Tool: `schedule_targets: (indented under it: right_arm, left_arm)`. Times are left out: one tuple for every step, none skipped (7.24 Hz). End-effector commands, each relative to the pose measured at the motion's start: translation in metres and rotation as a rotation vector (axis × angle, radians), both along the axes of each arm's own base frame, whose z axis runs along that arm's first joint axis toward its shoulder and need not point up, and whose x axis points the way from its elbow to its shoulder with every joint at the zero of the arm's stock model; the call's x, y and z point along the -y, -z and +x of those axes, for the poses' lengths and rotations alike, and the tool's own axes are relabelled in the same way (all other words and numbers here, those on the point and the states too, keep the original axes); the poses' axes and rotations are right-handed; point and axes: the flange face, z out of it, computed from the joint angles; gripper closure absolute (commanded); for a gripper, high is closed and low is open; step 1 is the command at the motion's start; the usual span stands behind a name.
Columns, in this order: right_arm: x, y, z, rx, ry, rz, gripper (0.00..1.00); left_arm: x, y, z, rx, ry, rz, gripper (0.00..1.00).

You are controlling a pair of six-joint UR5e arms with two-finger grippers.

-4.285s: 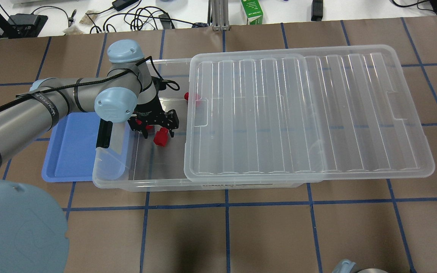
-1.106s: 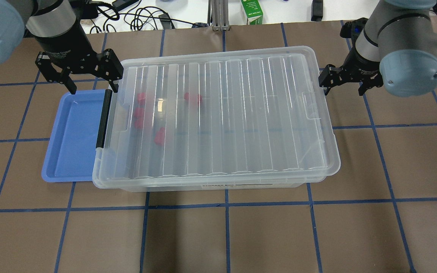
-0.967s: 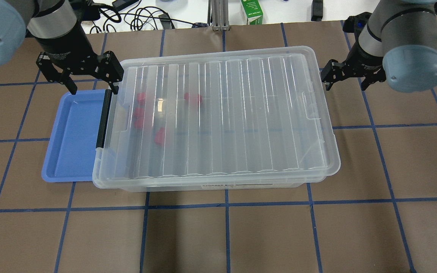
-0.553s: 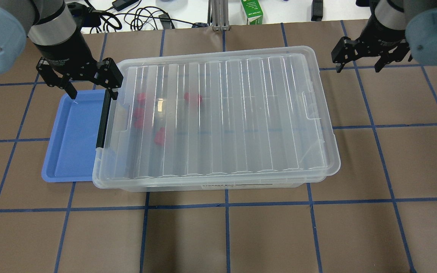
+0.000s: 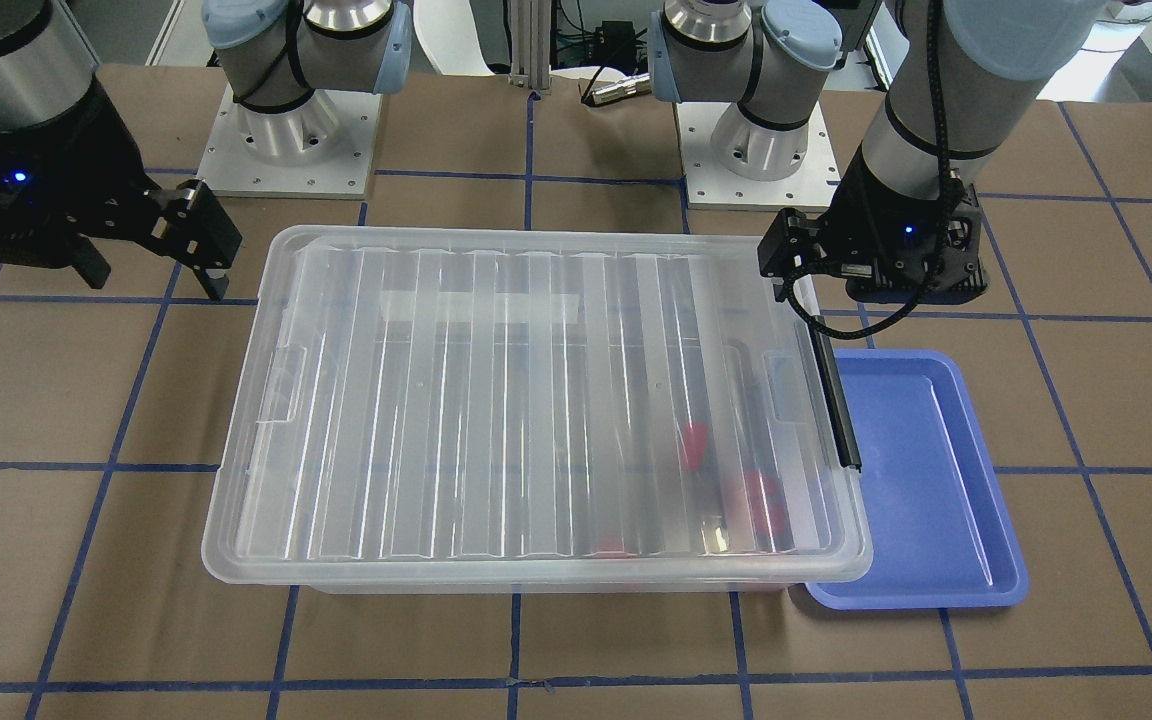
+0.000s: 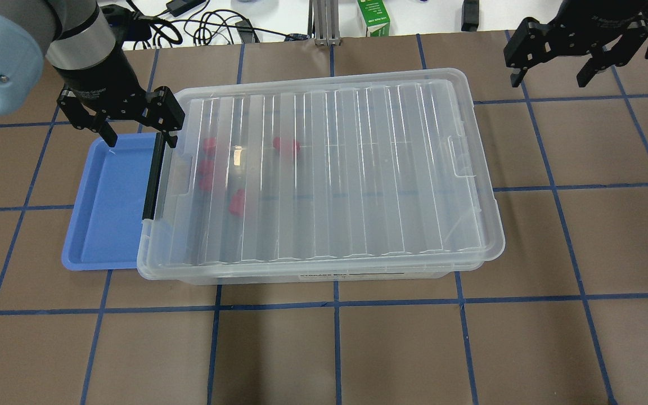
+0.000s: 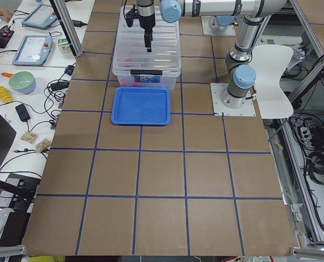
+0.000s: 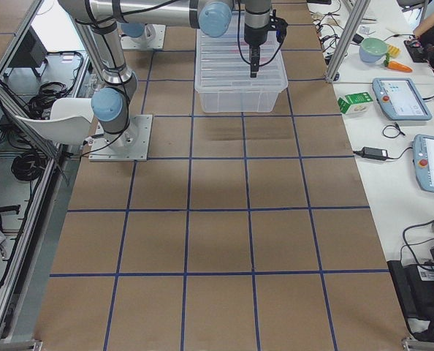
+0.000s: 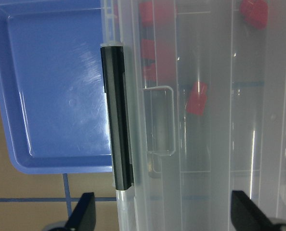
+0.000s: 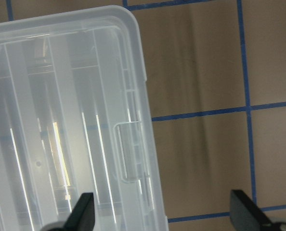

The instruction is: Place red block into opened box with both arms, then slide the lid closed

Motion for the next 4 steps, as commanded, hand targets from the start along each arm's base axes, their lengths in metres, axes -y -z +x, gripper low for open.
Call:
schedule_targets:
  right_arm:
    - [-0.0049,0.0064,0.0379,-0.008,-0.032,0.009,0.00]
    - [-0.0037,0.0063,0.0364,-0.008,-0.030,0.007,0.00]
    - [-0.0038,0.0071,0.0364,-0.008,-0.030,0.009,0.00]
    - [-0.0036,0.0069,0.0364,-0.008,-0.032,0.007,0.00]
  left_arm:
    - [-0.0003,-0.0009,-0.0012,-0.008,-0.003,-0.002,0.00]
    - [-0.0010,-0.0032,-0.0015,-0.011,-0.003,-0.007,0.00]
    - [-0.0022,-0.0063,-0.0016,-0.011,-0.003,-0.013,0.00]
    - [-0.0022,-0.0093,-0.0017,-0.013,0.004,-0.019,0.00]
